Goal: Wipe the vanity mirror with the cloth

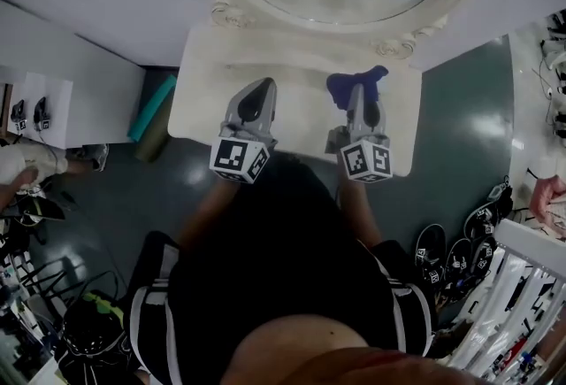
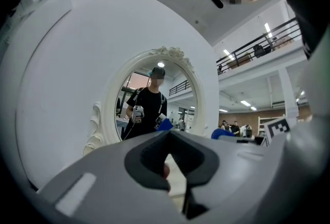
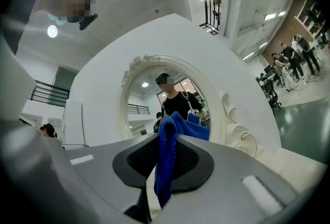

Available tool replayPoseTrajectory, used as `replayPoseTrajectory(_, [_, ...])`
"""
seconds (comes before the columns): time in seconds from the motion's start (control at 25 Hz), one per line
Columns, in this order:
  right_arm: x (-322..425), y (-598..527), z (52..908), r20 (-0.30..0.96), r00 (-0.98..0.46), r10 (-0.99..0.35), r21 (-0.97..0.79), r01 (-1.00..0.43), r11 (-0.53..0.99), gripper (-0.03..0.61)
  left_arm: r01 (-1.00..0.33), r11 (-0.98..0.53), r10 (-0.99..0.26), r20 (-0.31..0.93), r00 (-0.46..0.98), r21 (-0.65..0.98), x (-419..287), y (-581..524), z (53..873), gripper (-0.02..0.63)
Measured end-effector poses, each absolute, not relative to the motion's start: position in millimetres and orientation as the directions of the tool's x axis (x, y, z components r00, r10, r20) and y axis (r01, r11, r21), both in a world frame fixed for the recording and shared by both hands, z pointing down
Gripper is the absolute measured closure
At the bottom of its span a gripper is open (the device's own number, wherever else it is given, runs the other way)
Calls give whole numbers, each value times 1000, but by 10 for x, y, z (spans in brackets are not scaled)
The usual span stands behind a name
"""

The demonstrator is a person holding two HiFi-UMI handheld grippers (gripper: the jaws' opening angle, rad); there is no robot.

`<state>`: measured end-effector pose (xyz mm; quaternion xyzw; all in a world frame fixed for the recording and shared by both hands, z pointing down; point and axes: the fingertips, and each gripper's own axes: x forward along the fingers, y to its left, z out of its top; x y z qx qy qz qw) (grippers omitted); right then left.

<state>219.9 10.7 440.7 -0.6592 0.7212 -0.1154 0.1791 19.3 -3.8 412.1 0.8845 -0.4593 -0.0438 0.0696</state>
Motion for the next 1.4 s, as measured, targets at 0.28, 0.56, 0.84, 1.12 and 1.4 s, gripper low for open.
replayPoseTrajectory(0.28, [2426,-330,4546,-82,4,-997,-477,-878,35,534,-803,-576,-813,-12,582,150,289,-386,4044,603])
replayPoseTrajectory(0.56, [2513,-805,4633,-78,86,-993,-521,-853,-33,534,-777,-612,-788,-37,614,147,282,-759,3938,603])
replayPoseTrajectory(0.84, [2626,-1198,4761,-68,135,-989,-577,-813,-72,534,-760,-630,-774,-49,632,159,329,-1128,3941,603])
replayPoseTrajectory(1.12, [2902,-1492,4980,-37,192,-981,-639,-759,-124,534,-752,-640,-766,-52,641,159,454,-1386,3956,603])
replayPoseTrajectory(1.4, [3074,-1726,5173,-13,246,-969,-721,-674,-161,534,-746,-646,-759,-30,651,162,494,-1517,4034,603])
